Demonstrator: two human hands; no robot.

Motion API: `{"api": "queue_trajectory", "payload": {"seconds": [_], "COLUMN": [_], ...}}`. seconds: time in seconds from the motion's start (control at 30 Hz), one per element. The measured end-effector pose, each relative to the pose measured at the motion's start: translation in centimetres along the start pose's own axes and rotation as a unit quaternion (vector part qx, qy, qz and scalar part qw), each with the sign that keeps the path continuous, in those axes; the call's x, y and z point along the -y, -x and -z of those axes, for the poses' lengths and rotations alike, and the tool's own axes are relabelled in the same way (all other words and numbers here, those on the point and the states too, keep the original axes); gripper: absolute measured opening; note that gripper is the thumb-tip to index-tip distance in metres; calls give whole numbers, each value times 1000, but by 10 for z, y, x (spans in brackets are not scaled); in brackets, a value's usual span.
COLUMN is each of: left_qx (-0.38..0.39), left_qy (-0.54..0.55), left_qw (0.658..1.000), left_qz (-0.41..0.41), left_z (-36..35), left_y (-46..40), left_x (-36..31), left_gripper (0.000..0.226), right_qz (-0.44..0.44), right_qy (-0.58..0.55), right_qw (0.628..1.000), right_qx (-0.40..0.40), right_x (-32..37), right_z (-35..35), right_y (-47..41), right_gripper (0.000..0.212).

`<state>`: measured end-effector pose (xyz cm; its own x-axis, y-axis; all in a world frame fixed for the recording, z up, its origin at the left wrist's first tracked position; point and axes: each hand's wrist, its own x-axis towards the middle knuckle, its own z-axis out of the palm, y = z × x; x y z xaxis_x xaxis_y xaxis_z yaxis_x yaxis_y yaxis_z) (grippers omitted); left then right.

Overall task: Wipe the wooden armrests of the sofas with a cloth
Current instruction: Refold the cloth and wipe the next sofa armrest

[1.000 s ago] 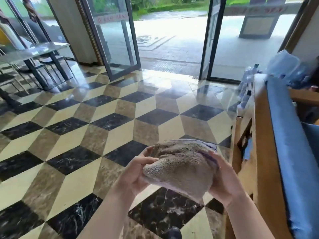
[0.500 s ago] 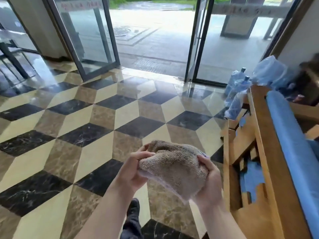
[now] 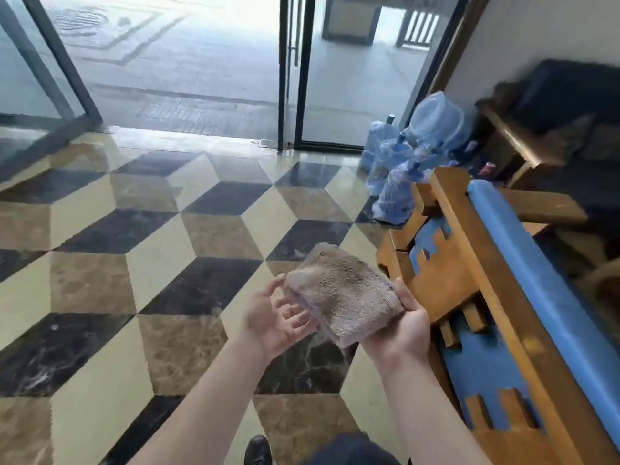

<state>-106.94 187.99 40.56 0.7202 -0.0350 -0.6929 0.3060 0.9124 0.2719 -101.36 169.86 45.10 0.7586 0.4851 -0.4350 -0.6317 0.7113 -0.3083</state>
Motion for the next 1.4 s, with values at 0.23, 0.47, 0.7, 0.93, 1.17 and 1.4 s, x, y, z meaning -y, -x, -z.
{"api": "queue_trajectory", "payload": {"seconds": [0.23,0.47,0.7,0.93,1.17,1.4], "left_qx": [112,39,34,84,136,131], "left_qy": [67,-131,-153,-174,-287,-306], "left_qw": [982,990,988,979,937,892], "left_qz": [136,20,-2,61,142,305], "left_z": [-61,-155,-259,-336,-431,-519], "left_y": [-73,-185,-300,-413,-575,-701], "left_x": [-64,-173,-284,-343,-389,-438], "left_gripper": [79,48,34,61,55,44], "right_qz": [97,118,141,141,220,306], "right_qy": [-3,-37,-62,-134,-196,-235], "right_qw": [995,992,988,980,940,884], "right_qx": [-2,-9,23,-39,-172,-265], "right_x": [20,80,152,216,300,374], "right_z": [-37,-69,-126,-137,-132,-169], "right_y": [-120,-281,-448,-549,-670,-762], "right_gripper": [58,50,50,54,50,47]}}
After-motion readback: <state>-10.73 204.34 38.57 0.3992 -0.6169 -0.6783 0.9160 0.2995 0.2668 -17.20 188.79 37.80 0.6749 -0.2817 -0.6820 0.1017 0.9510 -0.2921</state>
